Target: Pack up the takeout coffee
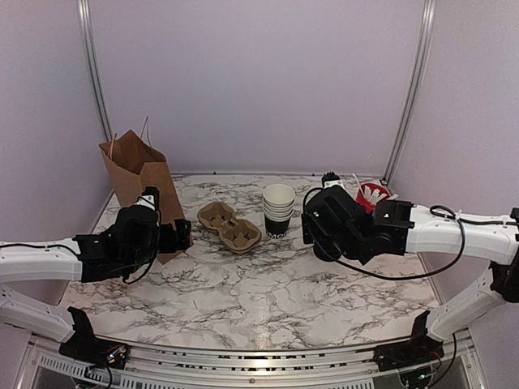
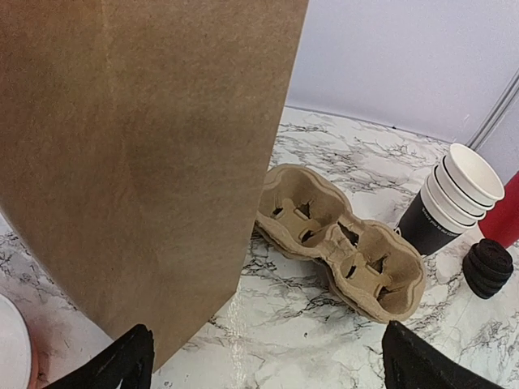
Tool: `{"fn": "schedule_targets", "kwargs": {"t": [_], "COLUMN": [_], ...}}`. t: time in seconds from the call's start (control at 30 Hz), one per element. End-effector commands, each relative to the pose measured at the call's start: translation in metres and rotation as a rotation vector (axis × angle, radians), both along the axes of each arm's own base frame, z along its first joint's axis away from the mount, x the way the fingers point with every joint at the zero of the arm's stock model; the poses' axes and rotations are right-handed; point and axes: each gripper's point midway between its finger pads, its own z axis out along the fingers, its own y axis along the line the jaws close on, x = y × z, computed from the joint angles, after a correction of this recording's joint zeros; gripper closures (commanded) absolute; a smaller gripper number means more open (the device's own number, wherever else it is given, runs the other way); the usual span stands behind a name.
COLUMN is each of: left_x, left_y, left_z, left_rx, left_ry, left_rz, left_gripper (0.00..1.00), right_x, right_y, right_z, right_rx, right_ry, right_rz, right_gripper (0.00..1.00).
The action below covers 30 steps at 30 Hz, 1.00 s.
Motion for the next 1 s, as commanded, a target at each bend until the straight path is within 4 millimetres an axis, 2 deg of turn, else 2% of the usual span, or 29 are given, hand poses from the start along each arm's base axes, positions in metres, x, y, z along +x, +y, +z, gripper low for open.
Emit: {"fn": "schedule_targets", "kwargs": {"t": [0.0, 0.07, 0.13, 0.2, 0.27, 0.33, 0.47, 0.53, 0.67, 0.8, 0.97], "left_x": [0.003, 0.003, 0.002, 0.002, 0.001, 0.000, -0.002, -0.002, -0.001, 0.004, 0.011], "left_y": [0.003, 0.000, -0.002, -0.002, -0.002, -0.006, -0.010, -0.011, -0.015, -0.024, -0.036], "left_z": [0.001, 0.000, -0.001, -0.001, -0.001, 0.001, 0.005, 0.008, 0.014, 0.022, 0.030], "left_rx": [-0.015, -0.023, -0.016, -0.008, -0.013, -0.040, -0.082, -0.077, -0.059, -0.042, -0.041], "left_ry": [0.017, 0.027, 0.035, 0.031, 0.030, 0.016, -0.012, -0.015, 0.003, 0.009, 0.017], "left_rz": [0.047, 0.041, 0.028, 0.021, 0.012, -0.009, -0.038, -0.046, -0.062, -0.077, -0.094], "left_gripper": [0.01, 0.01, 0.01, 0.01, 0.01, 0.01, 0.01, 0.01, 0.01, 0.01, 0.01], "right_x": [0.001, 0.008, 0.023, 0.042, 0.057, 0.068, 0.085, 0.097, 0.117, 0.137, 0.153], "right_y": [0.006, 0.014, 0.010, 0.001, 0.000, 0.015, 0.048, 0.052, 0.049, 0.049, 0.059], "right_z": [0.023, 0.034, 0.039, 0.040, 0.045, 0.053, 0.051, 0.044, 0.022, 0.008, -0.010], "right_rx": [0.048, 0.130, 0.220, 0.235, 0.208, 0.206, 0.255, 0.249, 0.268, 0.282, 0.283], "right_ry": [-0.020, -0.024, 0.025, 0.066, 0.085, 0.105, 0.159, 0.193, 0.279, 0.320, 0.365], "right_rz": [0.013, 0.087, 0.119, 0.098, 0.072, 0.096, 0.166, 0.164, 0.154, 0.151, 0.156], "right_gripper": [0.00, 0.03, 0.09, 0.12, 0.13, 0.14, 0.24, 0.27, 0.32, 0.42, 0.50]}}
